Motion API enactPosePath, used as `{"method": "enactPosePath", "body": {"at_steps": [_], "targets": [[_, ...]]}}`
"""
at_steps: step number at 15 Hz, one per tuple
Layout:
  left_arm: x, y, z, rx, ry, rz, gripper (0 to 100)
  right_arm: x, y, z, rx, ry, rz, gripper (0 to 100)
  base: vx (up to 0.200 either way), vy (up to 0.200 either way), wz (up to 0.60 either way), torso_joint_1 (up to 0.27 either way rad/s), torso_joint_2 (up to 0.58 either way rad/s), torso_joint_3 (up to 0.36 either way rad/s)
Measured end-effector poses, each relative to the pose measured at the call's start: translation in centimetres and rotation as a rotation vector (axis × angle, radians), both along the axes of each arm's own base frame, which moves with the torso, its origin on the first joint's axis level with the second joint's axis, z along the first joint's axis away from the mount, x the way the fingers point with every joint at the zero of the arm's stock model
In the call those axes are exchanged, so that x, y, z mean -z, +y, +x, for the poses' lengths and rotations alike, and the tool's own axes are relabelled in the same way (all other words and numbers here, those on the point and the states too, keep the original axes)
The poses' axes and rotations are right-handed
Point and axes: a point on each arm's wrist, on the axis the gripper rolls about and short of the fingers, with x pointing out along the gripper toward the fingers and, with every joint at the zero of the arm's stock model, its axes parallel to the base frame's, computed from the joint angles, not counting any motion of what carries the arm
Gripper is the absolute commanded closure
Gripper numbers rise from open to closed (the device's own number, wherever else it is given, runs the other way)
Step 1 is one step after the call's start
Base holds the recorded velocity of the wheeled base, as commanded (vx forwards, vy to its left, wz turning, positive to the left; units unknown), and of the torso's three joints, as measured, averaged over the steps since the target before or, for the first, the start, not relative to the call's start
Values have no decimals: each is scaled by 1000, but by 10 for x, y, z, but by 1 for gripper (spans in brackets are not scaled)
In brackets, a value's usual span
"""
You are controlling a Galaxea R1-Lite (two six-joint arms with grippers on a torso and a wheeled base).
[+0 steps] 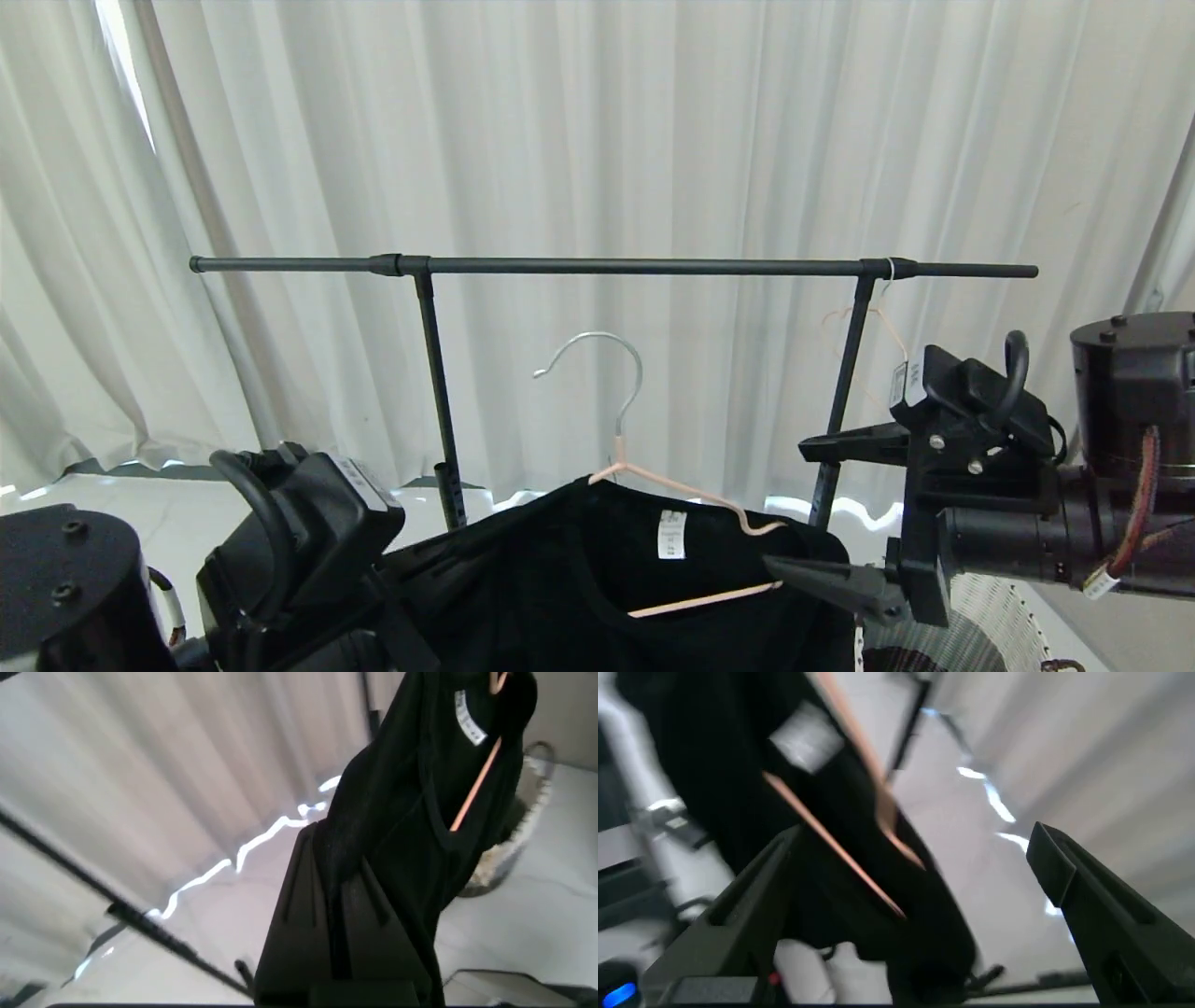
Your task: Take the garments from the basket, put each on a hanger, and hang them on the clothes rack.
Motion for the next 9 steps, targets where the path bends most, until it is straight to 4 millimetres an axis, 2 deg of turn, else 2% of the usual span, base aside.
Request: {"method": "enactPosePath", "body": {"at_steps": [3, 9], "targets": [[1, -5, -8, 58, -12, -5, 100, -8, 19, -14, -164, -16, -56, 0, 0, 0, 0, 0, 0, 0], [14, 2, -19, 83, -64, -46, 100, -5, 49, -6, -285, 37, -148, 0, 0, 0, 0, 0, 0, 0]]}}
